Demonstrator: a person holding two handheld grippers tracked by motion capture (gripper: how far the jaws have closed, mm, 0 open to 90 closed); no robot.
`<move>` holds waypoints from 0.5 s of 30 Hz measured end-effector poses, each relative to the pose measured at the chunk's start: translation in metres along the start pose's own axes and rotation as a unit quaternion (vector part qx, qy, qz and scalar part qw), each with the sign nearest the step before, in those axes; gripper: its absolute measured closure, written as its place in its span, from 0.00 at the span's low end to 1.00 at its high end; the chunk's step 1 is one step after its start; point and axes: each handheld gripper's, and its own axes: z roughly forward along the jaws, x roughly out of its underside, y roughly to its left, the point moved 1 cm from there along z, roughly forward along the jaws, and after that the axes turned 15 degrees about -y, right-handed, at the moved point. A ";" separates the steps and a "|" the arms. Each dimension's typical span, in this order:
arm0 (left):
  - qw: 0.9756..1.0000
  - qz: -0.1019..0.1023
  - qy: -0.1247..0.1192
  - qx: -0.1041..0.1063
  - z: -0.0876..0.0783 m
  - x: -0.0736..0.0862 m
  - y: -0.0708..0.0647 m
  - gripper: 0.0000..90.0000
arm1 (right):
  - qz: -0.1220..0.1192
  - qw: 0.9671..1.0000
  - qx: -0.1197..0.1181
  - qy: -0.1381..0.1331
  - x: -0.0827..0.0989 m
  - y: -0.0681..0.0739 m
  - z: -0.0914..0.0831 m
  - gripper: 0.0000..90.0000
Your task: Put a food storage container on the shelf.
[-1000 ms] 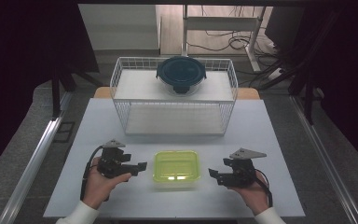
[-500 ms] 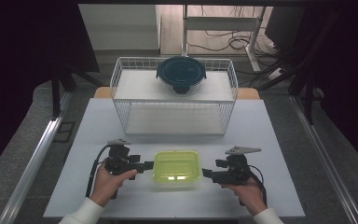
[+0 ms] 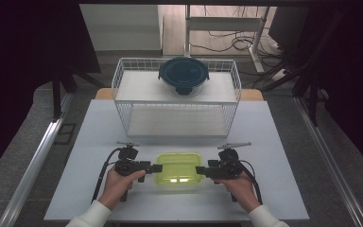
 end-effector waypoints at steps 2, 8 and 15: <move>1.000 -0.008 0.001 0.004 0.001 -0.001 0.002 0.34 | 0.009 1.000 -0.002 0.003 -0.001 -0.001 0.004 0.35; 1.000 -0.013 0.010 0.005 0.007 0.001 0.003 0.38 | 0.036 0.999 -0.010 0.012 0.000 -0.006 0.012 0.43; 0.999 -0.023 0.018 0.015 0.012 0.003 0.001 0.48 | 0.059 0.998 -0.024 0.026 0.002 -0.008 0.020 0.56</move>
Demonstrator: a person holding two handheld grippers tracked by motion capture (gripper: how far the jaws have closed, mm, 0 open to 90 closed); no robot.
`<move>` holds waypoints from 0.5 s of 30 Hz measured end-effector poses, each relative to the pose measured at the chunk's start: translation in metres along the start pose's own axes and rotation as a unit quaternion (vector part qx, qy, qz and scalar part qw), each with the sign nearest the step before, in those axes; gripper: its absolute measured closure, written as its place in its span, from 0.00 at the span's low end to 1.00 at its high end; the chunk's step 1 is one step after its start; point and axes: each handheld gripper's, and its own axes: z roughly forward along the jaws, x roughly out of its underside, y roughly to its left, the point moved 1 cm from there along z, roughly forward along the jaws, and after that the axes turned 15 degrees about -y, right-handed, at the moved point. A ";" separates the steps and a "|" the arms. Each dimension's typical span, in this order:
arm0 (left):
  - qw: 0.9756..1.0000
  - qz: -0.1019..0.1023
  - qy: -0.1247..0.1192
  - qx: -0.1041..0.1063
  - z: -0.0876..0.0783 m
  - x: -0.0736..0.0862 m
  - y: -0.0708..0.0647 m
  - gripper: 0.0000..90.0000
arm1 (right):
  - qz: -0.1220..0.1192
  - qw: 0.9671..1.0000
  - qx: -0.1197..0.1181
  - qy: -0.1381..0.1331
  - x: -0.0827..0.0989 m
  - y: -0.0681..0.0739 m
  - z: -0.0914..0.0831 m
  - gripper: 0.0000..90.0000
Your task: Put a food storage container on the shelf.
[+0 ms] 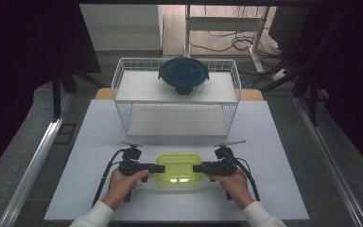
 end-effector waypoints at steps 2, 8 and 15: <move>1.000 -0.001 0.001 -0.002 0.001 0.000 -0.001 0.53 | 0.009 1.000 -0.004 0.005 0.001 0.000 0.001 0.58; 1.000 0.002 -0.002 -0.025 0.001 0.004 -0.006 0.66 | 0.044 0.999 -0.003 -0.003 0.002 0.000 -0.005 0.69; 0.999 0.009 -0.025 -0.035 -0.008 0.004 -0.012 0.83 | 0.058 0.998 0.002 -0.020 0.004 0.002 -0.014 0.84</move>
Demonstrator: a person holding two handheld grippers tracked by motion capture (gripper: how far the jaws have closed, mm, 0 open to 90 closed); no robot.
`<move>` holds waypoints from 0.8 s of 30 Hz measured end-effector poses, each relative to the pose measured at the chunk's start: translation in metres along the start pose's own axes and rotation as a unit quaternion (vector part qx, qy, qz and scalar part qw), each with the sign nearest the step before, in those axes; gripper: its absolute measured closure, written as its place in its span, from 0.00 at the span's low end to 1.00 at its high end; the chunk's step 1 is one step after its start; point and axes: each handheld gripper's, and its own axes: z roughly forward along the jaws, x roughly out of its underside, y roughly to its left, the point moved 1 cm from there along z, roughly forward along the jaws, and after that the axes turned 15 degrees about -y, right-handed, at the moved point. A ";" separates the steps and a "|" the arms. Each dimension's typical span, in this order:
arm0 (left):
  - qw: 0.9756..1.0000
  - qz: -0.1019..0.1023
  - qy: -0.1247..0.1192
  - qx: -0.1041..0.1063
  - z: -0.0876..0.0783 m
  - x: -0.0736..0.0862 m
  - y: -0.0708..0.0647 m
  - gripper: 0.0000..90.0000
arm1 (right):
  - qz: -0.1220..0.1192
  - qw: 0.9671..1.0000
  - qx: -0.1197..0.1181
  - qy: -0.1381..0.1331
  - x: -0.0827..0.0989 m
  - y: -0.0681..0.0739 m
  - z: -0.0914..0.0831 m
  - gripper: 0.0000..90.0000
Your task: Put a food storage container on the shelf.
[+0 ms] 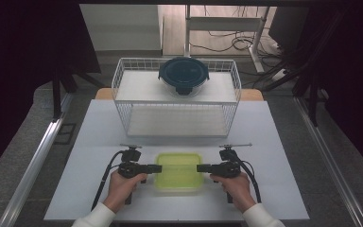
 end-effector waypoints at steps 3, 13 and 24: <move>1.000 0.004 -0.002 0.001 -0.002 0.000 -0.002 0.86 | -0.005 1.000 0.001 -0.003 0.000 0.002 -0.002 0.86; 1.000 0.020 -0.013 0.010 -0.010 -0.002 -0.011 0.88 | -0.042 0.999 0.002 -0.020 -0.005 0.014 -0.013 0.86; 0.998 0.046 -0.026 0.023 -0.019 -0.007 -0.020 0.88 | -0.076 0.996 -0.002 -0.040 -0.011 0.024 -0.024 0.86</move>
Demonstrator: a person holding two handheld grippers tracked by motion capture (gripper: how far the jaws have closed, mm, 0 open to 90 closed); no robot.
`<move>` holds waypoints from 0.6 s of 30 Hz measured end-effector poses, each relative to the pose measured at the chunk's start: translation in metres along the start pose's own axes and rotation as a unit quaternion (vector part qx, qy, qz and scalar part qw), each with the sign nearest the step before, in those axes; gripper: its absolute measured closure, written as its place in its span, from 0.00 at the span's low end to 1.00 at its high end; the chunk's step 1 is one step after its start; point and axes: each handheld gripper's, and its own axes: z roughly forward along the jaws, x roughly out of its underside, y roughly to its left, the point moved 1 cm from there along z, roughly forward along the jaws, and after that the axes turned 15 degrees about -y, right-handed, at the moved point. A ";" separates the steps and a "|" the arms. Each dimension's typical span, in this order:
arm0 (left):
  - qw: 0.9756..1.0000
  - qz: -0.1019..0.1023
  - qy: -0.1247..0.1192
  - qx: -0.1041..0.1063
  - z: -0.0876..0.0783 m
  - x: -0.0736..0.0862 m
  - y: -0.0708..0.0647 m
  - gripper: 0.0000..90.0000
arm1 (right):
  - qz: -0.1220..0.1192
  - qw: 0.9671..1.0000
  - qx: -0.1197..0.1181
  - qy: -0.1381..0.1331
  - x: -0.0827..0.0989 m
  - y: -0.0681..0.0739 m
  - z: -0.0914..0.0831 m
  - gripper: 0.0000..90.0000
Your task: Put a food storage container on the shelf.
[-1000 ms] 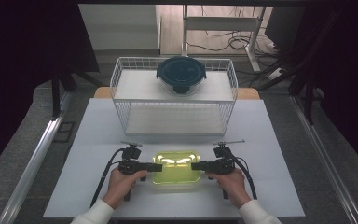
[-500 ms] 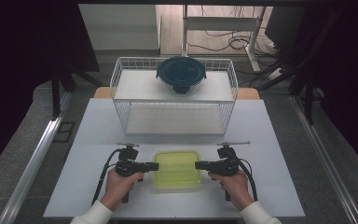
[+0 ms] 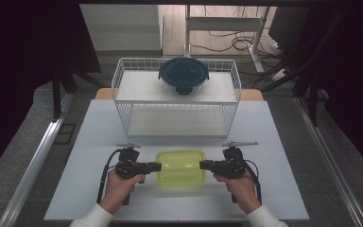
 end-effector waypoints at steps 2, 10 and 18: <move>1.000 0.003 -0.003 0.002 -0.001 -0.002 -0.002 0.88 | -0.005 1.000 -0.001 -0.003 -0.001 0.001 -0.002 0.86; 1.000 0.017 -0.013 0.008 -0.007 -0.011 -0.007 0.88 | -0.020 1.000 -0.004 -0.013 -0.008 0.007 -0.007 0.86; 0.999 0.028 -0.024 0.010 -0.009 -0.023 -0.011 0.88 | -0.035 0.999 -0.006 -0.025 -0.021 0.011 -0.010 0.86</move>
